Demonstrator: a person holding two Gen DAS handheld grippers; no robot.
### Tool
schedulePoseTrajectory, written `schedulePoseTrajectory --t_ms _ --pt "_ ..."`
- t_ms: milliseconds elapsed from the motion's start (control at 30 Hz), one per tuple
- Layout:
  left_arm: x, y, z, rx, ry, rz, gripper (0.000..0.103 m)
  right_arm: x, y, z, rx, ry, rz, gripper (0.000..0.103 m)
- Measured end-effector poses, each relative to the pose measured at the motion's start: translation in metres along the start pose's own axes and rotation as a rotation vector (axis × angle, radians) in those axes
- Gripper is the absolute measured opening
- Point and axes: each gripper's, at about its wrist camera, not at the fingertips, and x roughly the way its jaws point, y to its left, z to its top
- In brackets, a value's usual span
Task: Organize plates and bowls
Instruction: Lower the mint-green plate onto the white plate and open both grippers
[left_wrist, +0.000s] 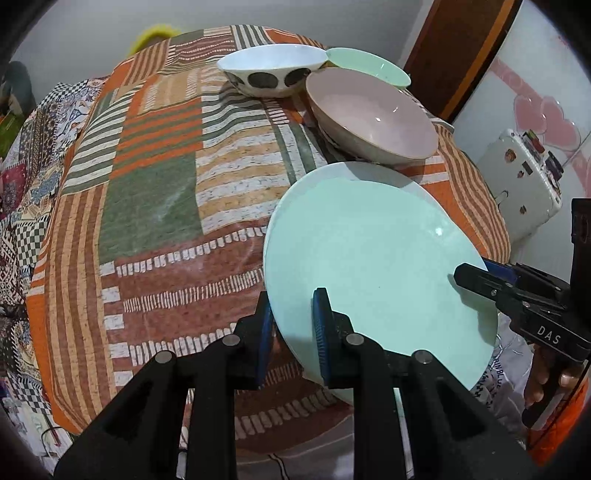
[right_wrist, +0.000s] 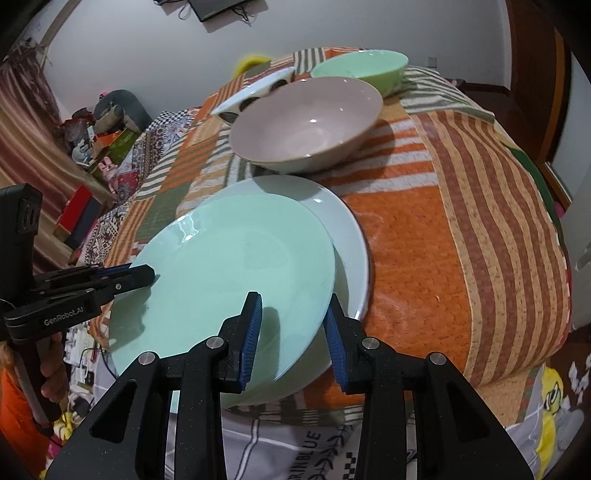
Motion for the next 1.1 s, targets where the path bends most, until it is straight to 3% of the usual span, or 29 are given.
schedulePoseTrajectory --t_ms 533,700,1100 --pt "0.012 0.000 0.010 0.009 0.004 0.032 0.021 0.007 -0.003 0.004 0.004 0.010 0.004 0.032" --pt "0.026 0.003 0.009 -0.006 0.052 0.033 0.024 0.011 -0.001 0.004 0.000 0.010 0.001 0.032" --pt "0.030 0.001 0.006 -0.003 0.041 0.034 0.026 0.008 0.000 0.007 -0.004 -0.002 -0.008 0.032"
